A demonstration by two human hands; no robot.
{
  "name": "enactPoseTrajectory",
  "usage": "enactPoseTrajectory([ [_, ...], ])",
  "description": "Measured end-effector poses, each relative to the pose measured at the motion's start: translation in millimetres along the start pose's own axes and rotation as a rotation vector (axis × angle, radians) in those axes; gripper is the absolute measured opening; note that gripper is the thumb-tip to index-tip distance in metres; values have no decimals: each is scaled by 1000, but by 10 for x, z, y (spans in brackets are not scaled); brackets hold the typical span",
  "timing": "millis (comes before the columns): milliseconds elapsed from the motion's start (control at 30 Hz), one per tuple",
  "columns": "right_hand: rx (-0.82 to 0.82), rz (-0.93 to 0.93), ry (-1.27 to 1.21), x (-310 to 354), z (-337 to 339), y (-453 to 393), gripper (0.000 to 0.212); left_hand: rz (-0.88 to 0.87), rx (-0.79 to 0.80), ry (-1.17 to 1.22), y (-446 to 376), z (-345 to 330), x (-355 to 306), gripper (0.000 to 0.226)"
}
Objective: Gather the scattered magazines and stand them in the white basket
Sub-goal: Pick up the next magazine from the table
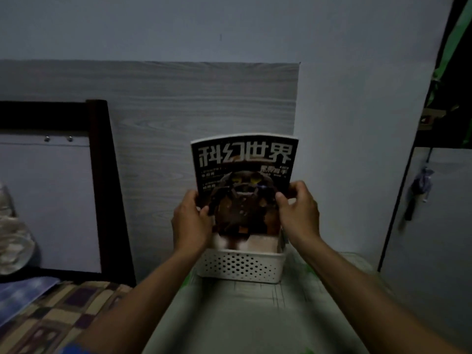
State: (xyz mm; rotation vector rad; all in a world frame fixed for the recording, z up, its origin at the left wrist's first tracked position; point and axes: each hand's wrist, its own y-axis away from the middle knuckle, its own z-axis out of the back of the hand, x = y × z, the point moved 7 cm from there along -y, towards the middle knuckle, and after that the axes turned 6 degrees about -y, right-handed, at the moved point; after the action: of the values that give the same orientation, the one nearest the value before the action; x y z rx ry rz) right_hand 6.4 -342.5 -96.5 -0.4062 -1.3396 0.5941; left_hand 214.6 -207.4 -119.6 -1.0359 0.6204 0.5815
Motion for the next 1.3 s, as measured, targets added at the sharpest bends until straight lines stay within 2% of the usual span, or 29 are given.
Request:
enactPoseTrajectory([
  [100,31,-30,39,-321,-135,5,10,-102,100,-75,24,-218,292,23],
  [200,98,-121,101,-683,-233,91,17,-150,223,-275,75,-385,514,18],
  [267,94,-173,110,-888,-256,152,31,-130,246,-308,54,-427,601,18],
  [333,125,-231,62,-1043,-277,126,62,-55,282,-90,-31,-474,661,36],
  [400,278,-342,-57,-1199,-397,62,93,57,387,144,-154,-590,744,73],
  [433,396,-370,-112,-1259,-508,47,96,111,457,234,-197,-669,793,92],
  [500,580,-309,-61,-1314,-697,42,91,120,593,295,-221,-852,863,105],
  [667,636,-129,222,-1366,-865,-93,111,17,745,256,-208,-1139,983,89],
  [767,661,-81,239,-1369,-867,-82,110,-6,806,264,-226,-1135,987,88],
  [900,631,-20,119,-1299,-906,-62,97,22,771,262,-255,-1111,1078,82],
  [1100,611,-80,46,-1377,-971,-58,87,59,772,196,-297,-1071,1170,78],
  [1167,616,-93,-1,-1361,-999,-67,77,81,771,226,-304,-1009,1184,79],
  [1233,584,-177,-192,-1404,-929,-51,72,191,643,381,-251,-917,1262,82],
  [1300,446,-317,-446,-1578,-812,95,81,402,456,614,-23,-823,1478,84],
])
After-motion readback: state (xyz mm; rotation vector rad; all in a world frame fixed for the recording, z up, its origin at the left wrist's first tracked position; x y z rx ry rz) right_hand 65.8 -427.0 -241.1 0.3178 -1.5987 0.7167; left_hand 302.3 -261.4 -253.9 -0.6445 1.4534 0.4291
